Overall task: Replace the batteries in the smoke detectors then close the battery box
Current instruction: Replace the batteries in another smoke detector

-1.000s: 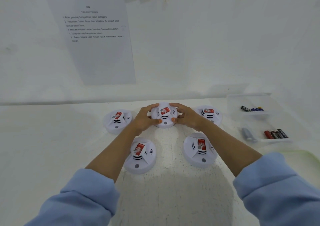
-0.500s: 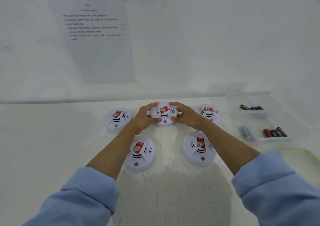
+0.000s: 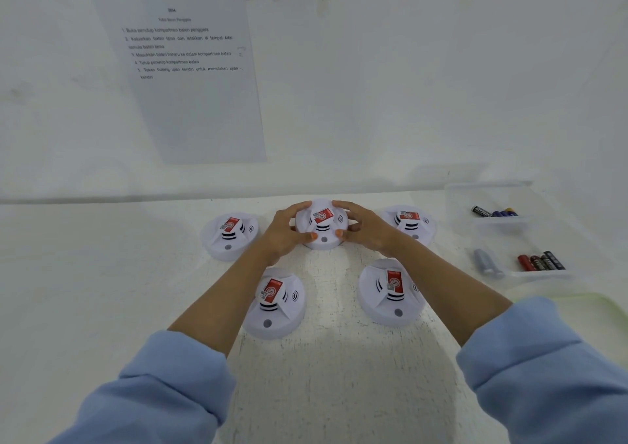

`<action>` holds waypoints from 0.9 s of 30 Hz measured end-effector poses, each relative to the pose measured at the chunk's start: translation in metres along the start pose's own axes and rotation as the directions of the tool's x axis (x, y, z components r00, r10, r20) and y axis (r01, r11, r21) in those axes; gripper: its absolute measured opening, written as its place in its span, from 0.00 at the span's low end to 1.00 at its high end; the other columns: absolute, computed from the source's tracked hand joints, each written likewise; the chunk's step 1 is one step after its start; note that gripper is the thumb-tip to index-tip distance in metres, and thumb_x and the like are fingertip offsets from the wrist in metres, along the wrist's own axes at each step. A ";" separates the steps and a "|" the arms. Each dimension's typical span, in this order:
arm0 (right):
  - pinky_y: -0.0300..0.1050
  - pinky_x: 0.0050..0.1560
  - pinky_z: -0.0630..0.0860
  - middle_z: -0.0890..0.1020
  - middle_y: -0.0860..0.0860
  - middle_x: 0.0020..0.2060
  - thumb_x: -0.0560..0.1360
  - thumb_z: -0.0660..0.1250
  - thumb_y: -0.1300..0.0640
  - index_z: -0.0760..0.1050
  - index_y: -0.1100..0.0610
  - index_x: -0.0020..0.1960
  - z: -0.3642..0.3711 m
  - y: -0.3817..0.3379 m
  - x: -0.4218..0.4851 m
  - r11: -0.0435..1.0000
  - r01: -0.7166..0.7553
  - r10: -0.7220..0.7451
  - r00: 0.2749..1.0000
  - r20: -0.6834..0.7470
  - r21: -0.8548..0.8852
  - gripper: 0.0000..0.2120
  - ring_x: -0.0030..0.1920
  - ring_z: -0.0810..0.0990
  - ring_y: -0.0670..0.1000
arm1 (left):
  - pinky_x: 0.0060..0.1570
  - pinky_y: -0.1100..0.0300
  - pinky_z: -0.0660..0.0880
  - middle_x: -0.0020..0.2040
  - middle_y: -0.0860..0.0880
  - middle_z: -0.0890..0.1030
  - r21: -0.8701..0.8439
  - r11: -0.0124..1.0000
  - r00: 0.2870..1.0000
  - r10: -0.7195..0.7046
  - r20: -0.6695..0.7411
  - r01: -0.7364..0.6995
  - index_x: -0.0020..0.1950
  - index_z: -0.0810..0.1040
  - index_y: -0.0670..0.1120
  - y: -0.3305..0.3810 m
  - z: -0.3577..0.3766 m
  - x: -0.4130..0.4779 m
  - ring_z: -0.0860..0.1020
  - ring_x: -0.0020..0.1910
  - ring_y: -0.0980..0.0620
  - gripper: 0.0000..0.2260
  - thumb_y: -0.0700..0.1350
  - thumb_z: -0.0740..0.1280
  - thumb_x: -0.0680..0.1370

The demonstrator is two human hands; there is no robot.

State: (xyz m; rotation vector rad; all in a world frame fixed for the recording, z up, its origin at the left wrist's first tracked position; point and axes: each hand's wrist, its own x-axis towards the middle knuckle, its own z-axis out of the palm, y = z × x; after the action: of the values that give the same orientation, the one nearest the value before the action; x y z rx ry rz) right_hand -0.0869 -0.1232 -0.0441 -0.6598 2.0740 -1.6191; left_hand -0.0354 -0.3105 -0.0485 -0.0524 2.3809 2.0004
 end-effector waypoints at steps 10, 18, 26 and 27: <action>0.33 0.43 0.80 0.69 0.60 0.66 0.73 0.65 0.68 0.61 0.59 0.69 0.000 -0.002 -0.001 1.000 0.003 -0.003 1.000 0.002 -0.009 0.27 0.58 0.73 0.55 | 0.52 0.56 0.74 0.68 0.44 0.67 0.027 1.000 1.000 -0.012 -0.012 0.013 0.70 0.66 0.45 0.001 0.001 0.000 0.70 0.64 0.42 0.29 0.32 0.69 0.71; 0.35 0.44 0.80 0.69 0.61 0.67 0.73 0.65 0.69 0.61 0.59 0.70 0.001 -0.001 -0.002 1.000 -0.004 0.004 1.000 -0.004 0.007 0.27 0.60 0.73 0.58 | 0.55 0.54 0.75 0.69 0.43 0.67 0.026 1.000 1.000 -0.013 -0.009 0.013 0.70 0.66 0.46 0.000 0.000 0.001 0.70 0.65 0.41 0.29 0.32 0.70 0.71; 0.45 0.53 0.77 0.71 0.65 0.61 0.73 0.66 0.66 0.60 0.56 0.71 0.002 -0.005 -0.003 0.995 -0.068 0.067 0.998 -0.019 -0.075 0.29 0.60 0.74 0.62 | 0.53 0.56 0.74 0.68 0.44 0.68 0.028 0.999 1.000 -0.016 -0.013 0.017 0.70 0.66 0.46 -0.001 0.001 0.001 0.71 0.62 0.46 0.29 0.32 0.70 0.71; 0.42 0.50 0.78 0.72 0.64 0.59 0.73 0.66 0.66 0.60 0.56 0.71 0.002 -0.006 -0.004 0.995 -0.070 0.069 0.997 -0.017 -0.069 0.29 0.58 0.74 0.61 | 0.53 0.56 0.74 0.68 0.44 0.68 0.027 1.000 1.000 -0.016 -0.011 0.016 0.70 0.66 0.46 -0.001 0.001 0.001 0.71 0.61 0.46 0.29 0.32 0.70 0.72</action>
State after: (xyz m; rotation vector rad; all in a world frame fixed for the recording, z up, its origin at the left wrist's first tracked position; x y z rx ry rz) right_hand -0.0818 -0.1235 -0.0385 -0.5935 2.1476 -1.5244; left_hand -0.0360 -0.3098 -0.0498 -0.0818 2.4054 1.9662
